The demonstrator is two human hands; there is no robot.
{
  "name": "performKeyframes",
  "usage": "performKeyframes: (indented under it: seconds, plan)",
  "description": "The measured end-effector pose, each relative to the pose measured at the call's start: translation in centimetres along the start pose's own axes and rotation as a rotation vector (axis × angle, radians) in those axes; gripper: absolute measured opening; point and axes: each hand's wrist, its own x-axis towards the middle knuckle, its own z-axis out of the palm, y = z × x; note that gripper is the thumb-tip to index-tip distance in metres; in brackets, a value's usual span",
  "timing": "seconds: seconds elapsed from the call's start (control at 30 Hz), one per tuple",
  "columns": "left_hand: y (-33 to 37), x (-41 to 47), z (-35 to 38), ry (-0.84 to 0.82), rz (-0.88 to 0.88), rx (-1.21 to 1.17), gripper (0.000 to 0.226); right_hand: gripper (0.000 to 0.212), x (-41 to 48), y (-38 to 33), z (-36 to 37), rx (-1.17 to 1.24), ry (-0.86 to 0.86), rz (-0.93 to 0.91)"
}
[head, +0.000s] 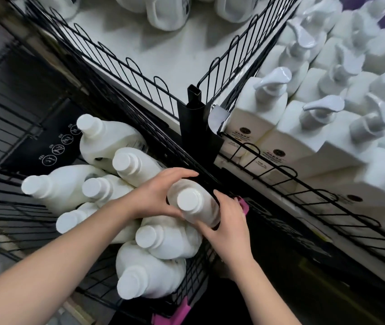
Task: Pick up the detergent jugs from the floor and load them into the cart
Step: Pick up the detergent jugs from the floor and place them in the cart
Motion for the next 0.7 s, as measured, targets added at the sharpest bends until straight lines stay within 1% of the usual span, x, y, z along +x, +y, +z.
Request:
performKeyframes:
  seconds: [0.07,0.23,0.4,0.47,0.57,0.7]
  plan:
    - [1.6,-0.6,-1.3,0.023,0.004,0.014,0.102,0.088,0.4,-0.6,-1.8,0.040,0.009,-0.013]
    - [7.9,-2.0,-6.3,0.162,0.067,0.043,0.101,0.082,1.6,-4.2,-8.6,0.080,0.055,-0.195]
    - [14.7,-3.4,-10.9,0.321,0.121,0.027,0.100,0.079,2.2,-9.5,-16.0,0.225,0.115,-0.340]
    - [17.3,-4.1,-12.2,0.378,0.137,-0.025,0.097,0.079,2.1,-11.0,-18.5,0.233,0.154,-0.396]
    - [20.3,-4.9,-13.3,0.429,0.156,-0.058,0.094,0.080,1.6,-12.7,-21.3,0.233,0.159,-0.442]
    - [22.4,-5.7,-13.4,0.437,0.202,-0.076,0.095,0.078,0.5,-14.0,-23.6,0.172,0.157,-0.480]
